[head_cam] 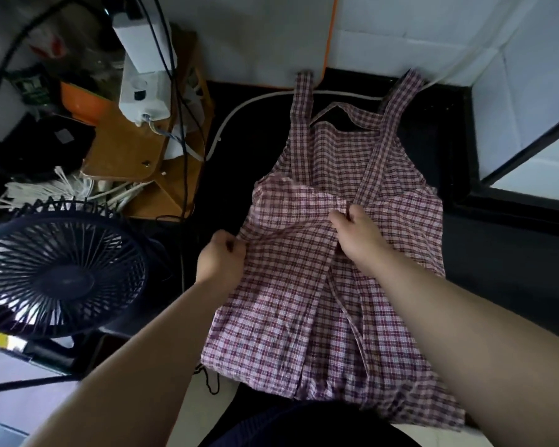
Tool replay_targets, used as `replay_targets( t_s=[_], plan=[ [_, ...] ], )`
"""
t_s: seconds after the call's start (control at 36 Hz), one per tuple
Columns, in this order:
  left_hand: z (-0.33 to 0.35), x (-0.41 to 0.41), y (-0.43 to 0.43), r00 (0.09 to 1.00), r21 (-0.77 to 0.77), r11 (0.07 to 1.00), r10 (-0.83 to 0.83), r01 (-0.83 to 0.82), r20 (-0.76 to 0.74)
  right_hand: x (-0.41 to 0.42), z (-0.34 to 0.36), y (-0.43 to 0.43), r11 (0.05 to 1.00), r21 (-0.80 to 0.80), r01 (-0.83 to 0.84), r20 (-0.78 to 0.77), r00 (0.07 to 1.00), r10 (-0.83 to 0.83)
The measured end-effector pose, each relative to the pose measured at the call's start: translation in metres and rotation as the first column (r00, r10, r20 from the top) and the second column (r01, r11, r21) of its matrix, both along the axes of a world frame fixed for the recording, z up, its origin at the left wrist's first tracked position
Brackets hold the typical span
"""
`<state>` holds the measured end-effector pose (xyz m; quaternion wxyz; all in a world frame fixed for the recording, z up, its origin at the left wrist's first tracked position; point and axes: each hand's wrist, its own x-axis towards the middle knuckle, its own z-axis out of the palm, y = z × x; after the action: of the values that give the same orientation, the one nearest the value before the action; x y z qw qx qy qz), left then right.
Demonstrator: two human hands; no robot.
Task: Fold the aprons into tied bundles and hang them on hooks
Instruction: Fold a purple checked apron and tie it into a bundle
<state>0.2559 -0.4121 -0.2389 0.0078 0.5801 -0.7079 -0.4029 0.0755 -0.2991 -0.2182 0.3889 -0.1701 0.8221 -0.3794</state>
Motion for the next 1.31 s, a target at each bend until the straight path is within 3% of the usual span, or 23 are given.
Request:
replay_targets(
  t_s=[0.11,0.19,0.25,0.31,0.33,0.42,0.56,0.61,0.67,0.69,0.78,0.81,0.86,0.94,1.03,1.08,1.14,1.17,1.22,1.31],
  plan=[
    [0.000,-0.006,0.002,0.931,0.020,0.976,-0.212,0.216,0.297,-0.001,-0.002,-0.004,0.996,-0.052,0.067,0.203,0.978,-0.056],
    [0.007,-0.020,0.007,0.891,-0.224,0.910,-0.248,0.349,0.381,-0.007,-0.002,-0.002,0.991,-0.098,0.091,0.314,0.948,-0.056],
    [0.009,-0.027,0.009,0.845,-0.367,0.770,-0.406,0.522,0.349,-0.012,0.000,0.000,0.994,-0.101,0.051,0.325,0.946,-0.015],
    [0.008,-0.033,0.008,0.675,-0.303,0.611,-0.587,0.732,0.447,-0.015,0.005,0.001,0.994,-0.112,-0.002,0.351,0.935,0.042],
    [0.006,-0.036,0.006,0.604,-0.220,0.581,-0.632,0.784,0.486,-0.019,0.007,0.003,0.994,-0.110,-0.019,0.378,0.924,0.060],
    [0.002,-0.041,0.001,0.540,-0.062,0.615,-0.635,0.786,0.552,-0.029,0.017,0.008,0.991,-0.061,-0.119,0.375,0.917,0.133],
    [0.003,-0.048,-0.001,0.530,-0.007,0.689,-0.551,0.725,0.645,-0.055,0.040,0.021,0.932,0.225,-0.284,0.242,0.943,0.229],
    [0.006,-0.052,-0.005,0.514,0.016,0.713,-0.520,0.700,0.682,-0.068,0.046,0.022,0.890,0.366,-0.273,0.096,0.962,0.255],
    [0.009,-0.059,-0.004,0.496,0.038,0.727,-0.504,0.685,0.707,-0.083,0.053,0.028,0.908,0.405,-0.106,-0.136,0.975,0.175],
    [0.010,-0.062,-0.004,0.489,0.045,0.734,-0.496,0.677,0.717,-0.090,0.056,0.031,0.934,0.355,0.038,-0.254,0.965,0.057],
    [0.013,-0.070,0.001,0.471,0.054,0.737,-0.483,0.673,0.738,-0.108,0.066,0.047,0.869,0.125,0.478,-0.509,0.783,-0.358],
    [0.014,-0.071,0.002,0.465,0.058,0.743,-0.476,0.667,0.746,-0.110,0.069,0.053,0.834,0.101,0.543,-0.549,0.729,-0.408],
    [0.014,-0.073,0.005,0.487,0.045,0.769,-0.447,0.637,0.750,-0.105,0.069,0.062,0.795,0.222,0.565,-0.602,0.721,-0.344],
    [0.016,-0.073,0.014,0.624,-0.097,0.812,-0.359,0.575,0.694,-0.092,0.052,0.067,0.818,0.376,0.435,-0.531,0.825,-0.195],
    [0.018,-0.070,0.031,0.787,-0.347,0.716,-0.476,0.606,0.393,-0.071,0.037,0.067,0.929,0.353,0.110,-0.409,0.912,0.047],
    [0.024,-0.072,0.047,0.751,-0.361,0.672,-0.644,0.647,0.146,-0.056,0.027,0.066,0.930,0.359,-0.078,-0.342,0.916,0.209],
    [0.025,-0.076,0.063,0.628,-0.282,0.595,-0.777,0.752,0.035,-0.044,0.019,0.065,0.890,0.404,-0.210,-0.236,0.916,0.323],
    [0.022,-0.079,0.069,0.553,-0.234,0.529,-0.832,0.816,0.047,-0.042,0.014,0.066,0.872,0.422,-0.248,-0.190,0.916,0.352],
    [0.010,-0.083,0.077,0.437,-0.139,0.416,-0.874,0.899,0.213,-0.041,0.005,0.070,0.861,0.431,-0.272,-0.165,0.914,0.371],
    [0.000,-0.087,0.071,0.438,-0.145,0.427,-0.744,0.892,0.504,-0.043,-0.004,0.076,0.816,0.498,-0.295,-0.201,0.876,0.439]
  ],
)
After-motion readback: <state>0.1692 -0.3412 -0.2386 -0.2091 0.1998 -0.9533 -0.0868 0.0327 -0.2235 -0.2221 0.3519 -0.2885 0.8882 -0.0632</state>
